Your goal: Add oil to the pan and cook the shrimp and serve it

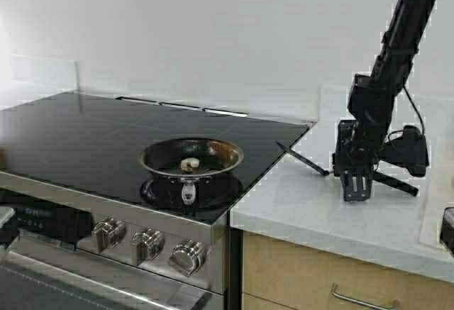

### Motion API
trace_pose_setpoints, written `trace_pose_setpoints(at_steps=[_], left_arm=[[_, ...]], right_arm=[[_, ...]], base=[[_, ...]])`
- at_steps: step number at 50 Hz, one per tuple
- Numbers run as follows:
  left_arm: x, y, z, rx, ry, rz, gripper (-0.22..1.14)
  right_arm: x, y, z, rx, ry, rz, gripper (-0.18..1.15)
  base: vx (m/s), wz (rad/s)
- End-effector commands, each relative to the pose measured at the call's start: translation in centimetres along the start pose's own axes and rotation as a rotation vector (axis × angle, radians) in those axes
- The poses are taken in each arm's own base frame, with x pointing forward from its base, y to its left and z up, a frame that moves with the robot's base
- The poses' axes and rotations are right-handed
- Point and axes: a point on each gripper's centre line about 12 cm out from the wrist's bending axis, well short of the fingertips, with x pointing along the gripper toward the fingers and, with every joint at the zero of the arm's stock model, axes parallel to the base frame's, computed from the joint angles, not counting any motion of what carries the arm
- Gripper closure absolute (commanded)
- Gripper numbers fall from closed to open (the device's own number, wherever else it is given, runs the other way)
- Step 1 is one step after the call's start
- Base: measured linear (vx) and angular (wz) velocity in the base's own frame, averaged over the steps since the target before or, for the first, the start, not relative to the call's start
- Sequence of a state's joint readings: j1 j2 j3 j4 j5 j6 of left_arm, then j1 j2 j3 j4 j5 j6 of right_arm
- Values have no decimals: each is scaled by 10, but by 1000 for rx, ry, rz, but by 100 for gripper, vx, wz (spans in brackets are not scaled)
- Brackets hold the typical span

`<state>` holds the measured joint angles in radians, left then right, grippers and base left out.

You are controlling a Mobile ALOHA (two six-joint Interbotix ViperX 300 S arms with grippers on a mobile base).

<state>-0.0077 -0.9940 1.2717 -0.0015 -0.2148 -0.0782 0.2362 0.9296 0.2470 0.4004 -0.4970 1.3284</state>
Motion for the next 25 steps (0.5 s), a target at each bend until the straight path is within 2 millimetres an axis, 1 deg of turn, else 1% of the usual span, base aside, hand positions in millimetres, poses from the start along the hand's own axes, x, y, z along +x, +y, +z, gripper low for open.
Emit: trace_pose_setpoints(at_steps=[1,5,12,18,25], left_arm=[[2,0,10,0,-25,0,89],[2,-1,10,0,-25,0,89],[2,-1,10,0,-26,-1,89],[2,-1,11,0,-26,-1,89],[2,-1,10,0,-24,-2,89]], right_arm=[[-14,19,-6,-59,40,19,85],[-22,27,-7,-84,52,38,85],[-36,34,-12,-139,79,66,86],[-48,34,-15,-204,109,92,86],[-55,28,-19,-277,145,111,86]], base=[[0,0],[0,0],[0,0],[0,0],[0,0]])
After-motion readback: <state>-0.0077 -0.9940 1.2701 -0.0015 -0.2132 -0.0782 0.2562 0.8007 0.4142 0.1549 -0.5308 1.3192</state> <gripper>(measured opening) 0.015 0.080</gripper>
